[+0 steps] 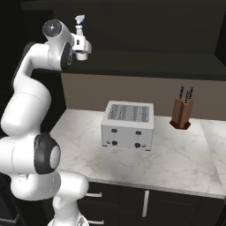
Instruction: Move the cutting board and knife to the sink. Then move spray from the cabinet to the counter.
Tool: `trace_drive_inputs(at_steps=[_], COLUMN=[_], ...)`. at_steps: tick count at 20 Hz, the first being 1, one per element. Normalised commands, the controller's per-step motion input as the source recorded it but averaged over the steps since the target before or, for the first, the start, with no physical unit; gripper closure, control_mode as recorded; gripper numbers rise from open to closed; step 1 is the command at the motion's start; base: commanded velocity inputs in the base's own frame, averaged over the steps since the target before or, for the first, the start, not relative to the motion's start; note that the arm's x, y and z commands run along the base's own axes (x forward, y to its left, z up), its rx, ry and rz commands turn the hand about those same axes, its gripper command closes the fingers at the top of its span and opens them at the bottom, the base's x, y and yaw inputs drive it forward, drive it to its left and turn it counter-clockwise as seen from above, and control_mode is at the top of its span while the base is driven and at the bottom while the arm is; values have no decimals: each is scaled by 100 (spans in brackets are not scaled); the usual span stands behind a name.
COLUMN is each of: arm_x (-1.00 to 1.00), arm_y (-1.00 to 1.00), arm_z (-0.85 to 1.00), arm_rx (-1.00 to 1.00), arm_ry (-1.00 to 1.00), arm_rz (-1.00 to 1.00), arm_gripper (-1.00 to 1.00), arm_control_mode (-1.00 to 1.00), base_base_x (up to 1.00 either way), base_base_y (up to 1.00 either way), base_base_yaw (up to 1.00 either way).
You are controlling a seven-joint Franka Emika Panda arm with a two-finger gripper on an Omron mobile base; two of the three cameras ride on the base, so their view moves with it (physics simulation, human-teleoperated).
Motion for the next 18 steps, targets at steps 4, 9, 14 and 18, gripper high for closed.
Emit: trace_drive_inputs(at_steps=[4,9,14,18], arm_x=[24,28,29,25], arm_y=[0,0,0,0], arm_z=[-8,-9,-7,-2], arm_rx=[0,0,0,0], arm_ry=[0,1,4,8], arm_rz=[3,2,0,1], arm_gripper=[-100,-100,-100,-100], arm_control_mode=[-100,-100,-100,-100], base_base_x=[0,0,0,0], base_base_y=[0,0,0,0], base_base_yaw=[0,0,0,0])
